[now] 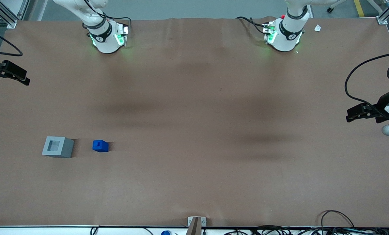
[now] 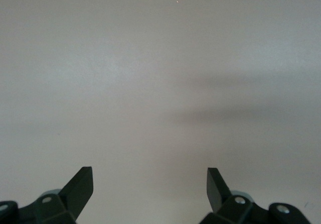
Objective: Insert blue part into gray base with right arm
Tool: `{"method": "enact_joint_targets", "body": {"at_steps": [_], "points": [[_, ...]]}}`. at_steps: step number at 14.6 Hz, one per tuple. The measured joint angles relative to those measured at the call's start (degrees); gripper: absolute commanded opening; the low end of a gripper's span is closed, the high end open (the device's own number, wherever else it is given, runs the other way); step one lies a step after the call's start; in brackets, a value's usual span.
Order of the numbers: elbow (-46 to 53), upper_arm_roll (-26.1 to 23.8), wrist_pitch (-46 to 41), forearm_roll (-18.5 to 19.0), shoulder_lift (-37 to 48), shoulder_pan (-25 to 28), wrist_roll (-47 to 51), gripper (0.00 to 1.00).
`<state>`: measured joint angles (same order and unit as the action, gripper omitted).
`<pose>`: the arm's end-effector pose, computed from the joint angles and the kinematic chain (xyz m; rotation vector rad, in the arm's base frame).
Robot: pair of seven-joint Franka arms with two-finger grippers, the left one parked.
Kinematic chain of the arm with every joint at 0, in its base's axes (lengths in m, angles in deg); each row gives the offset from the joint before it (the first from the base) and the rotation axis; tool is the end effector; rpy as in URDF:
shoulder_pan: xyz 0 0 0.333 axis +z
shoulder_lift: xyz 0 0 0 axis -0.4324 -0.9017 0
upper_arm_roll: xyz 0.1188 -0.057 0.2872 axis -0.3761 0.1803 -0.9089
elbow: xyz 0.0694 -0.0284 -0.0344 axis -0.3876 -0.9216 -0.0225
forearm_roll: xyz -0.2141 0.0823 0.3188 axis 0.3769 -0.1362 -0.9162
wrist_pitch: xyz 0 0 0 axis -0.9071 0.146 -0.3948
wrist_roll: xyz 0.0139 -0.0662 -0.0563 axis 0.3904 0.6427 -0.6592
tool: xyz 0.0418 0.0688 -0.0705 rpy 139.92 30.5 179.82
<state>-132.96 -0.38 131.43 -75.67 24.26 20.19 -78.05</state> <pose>0.5437 -0.0213 0.6529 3.1185 -0.0885 -0.0583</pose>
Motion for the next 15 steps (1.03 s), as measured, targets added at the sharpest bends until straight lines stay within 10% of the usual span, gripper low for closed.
{"method": "enact_joint_targets", "body": {"at_steps": [15], "points": [[-10.12,1.01,12.85,-2.14,-1.27,-2.77,0.02,1.00]]}}
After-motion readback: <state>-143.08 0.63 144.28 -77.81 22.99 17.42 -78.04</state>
